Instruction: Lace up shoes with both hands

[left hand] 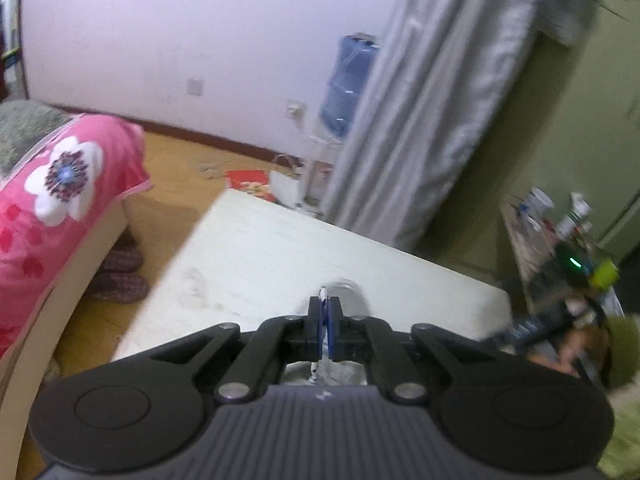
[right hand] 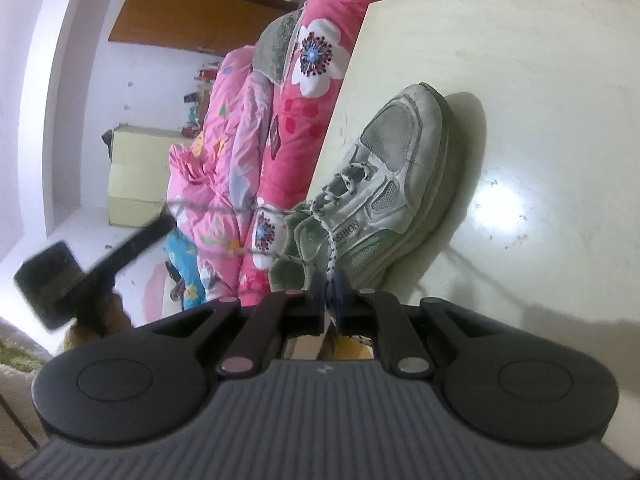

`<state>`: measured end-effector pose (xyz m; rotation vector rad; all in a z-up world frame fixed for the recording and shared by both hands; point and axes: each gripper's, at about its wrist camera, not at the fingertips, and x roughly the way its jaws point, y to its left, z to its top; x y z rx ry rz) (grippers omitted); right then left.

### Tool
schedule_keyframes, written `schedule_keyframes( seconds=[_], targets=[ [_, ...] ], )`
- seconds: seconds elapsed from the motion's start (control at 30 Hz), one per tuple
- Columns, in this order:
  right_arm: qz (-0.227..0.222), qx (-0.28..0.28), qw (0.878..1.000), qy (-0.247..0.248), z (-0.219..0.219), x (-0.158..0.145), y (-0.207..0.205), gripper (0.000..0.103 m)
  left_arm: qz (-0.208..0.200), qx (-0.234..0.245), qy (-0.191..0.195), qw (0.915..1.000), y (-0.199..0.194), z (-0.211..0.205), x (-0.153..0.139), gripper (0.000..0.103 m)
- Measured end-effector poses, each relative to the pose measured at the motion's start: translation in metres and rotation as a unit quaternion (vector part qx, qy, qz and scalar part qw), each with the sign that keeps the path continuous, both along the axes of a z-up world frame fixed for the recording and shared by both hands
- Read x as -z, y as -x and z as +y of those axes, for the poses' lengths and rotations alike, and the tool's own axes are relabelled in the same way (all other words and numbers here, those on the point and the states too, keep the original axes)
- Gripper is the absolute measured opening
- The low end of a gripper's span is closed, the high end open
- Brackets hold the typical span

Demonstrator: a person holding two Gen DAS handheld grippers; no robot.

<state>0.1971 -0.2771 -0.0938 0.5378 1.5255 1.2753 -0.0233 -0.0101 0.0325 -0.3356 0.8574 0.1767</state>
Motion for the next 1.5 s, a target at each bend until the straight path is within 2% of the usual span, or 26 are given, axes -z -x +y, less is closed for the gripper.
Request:
schedule_keyframes(
  seconds=[0.17,0.3,0.37,0.47,0.53,0.6,0.67,0.7,0.73,0.77,0.8,0.93,1.07,1.2,1.27,1.37,1.43,1.5],
  targets=[
    [-0.004,0.020,1.000,-0.008,-0.003,-0.007,0.001,0.005,0.058,-0.007,-0.033,0.9978,-0.002,0.030,0.022,0.003],
    [-0.017,0.025,0.999,0.014,-0.001,-0.009,0.001,0.005,0.124,0.029,-0.051,0.9906,-0.001,0.048,0.049,0.003],
    [-0.038,0.019,0.998,0.035,0.004,-0.012,0.003,0.005,0.158,0.053,-0.060,0.9841,0.001,0.054,0.064,0.011],
    [-0.073,0.016,0.994,0.074,0.013,-0.018,0.007,0.005,0.188,0.083,-0.083,0.9752,0.008,0.062,0.082,0.019],
    [-0.089,0.021,0.991,0.099,0.018,-0.021,0.008,0.005,0.193,0.089,-0.085,0.9734,0.016,0.069,0.084,0.019],
    [-0.111,0.030,0.985,0.129,0.024,-0.025,0.009,0.005,0.197,0.093,-0.088,0.9719,0.025,0.075,0.085,0.025],
    [-0.129,0.040,0.978,0.159,0.029,-0.030,0.009,0.006,0.184,0.091,-0.079,0.9756,0.024,0.079,0.078,0.043],
    [-0.134,0.046,0.974,0.178,0.031,-0.031,0.009,0.015,0.176,0.089,-0.074,0.9775,0.023,0.081,0.073,0.054],
    [-0.138,0.058,0.967,0.205,0.033,-0.032,0.009,0.025,0.169,0.087,-0.069,0.9793,0.023,0.083,0.069,0.060],
    [-0.139,0.074,0.960,0.233,0.034,-0.032,0.008,0.040,0.162,0.086,-0.064,0.9811,0.022,0.085,0.065,0.063],
    [-0.141,0.087,0.953,0.253,0.034,-0.034,0.009,0.043,0.154,0.084,-0.059,0.9827,0.021,0.087,0.061,0.064],
    [-0.157,0.140,0.932,0.294,0.031,-0.052,0.019,0.042,0.124,0.077,-0.040,0.9885,0.019,0.095,0.044,0.072],
    [-0.176,0.175,0.919,0.307,0.032,-0.081,0.030,0.043,0.089,0.061,-0.012,0.9941,0.013,0.105,0.025,0.076],
    [-0.208,0.192,0.911,0.298,0.041,-0.119,0.036,0.043,0.042,0.038,0.004,0.9984,0.006,0.113,0.000,0.085],
    [-0.226,0.201,0.909,0.287,0.046,-0.137,0.036,0.043,0.012,0.027,0.003,0.9996,0.004,0.116,-0.014,0.095],
    [-0.246,0.215,0.905,0.272,0.051,-0.160,0.036,0.043,-0.012,0.002,-0.009,0.9999,-0.001,0.117,-0.030,0.098],
    [-0.259,0.228,0.901,0.262,0.052,-0.175,0.036,0.047,-0.013,-0.008,-0.014,0.9998,-0.006,0.115,-0.036,0.099],
    [-0.278,0.241,0.894,0.255,0.052,-0.191,0.038,0.056,-0.016,-0.013,-0.015,0.9997,-0.010,0.111,-0.040,0.101]
  ],
)
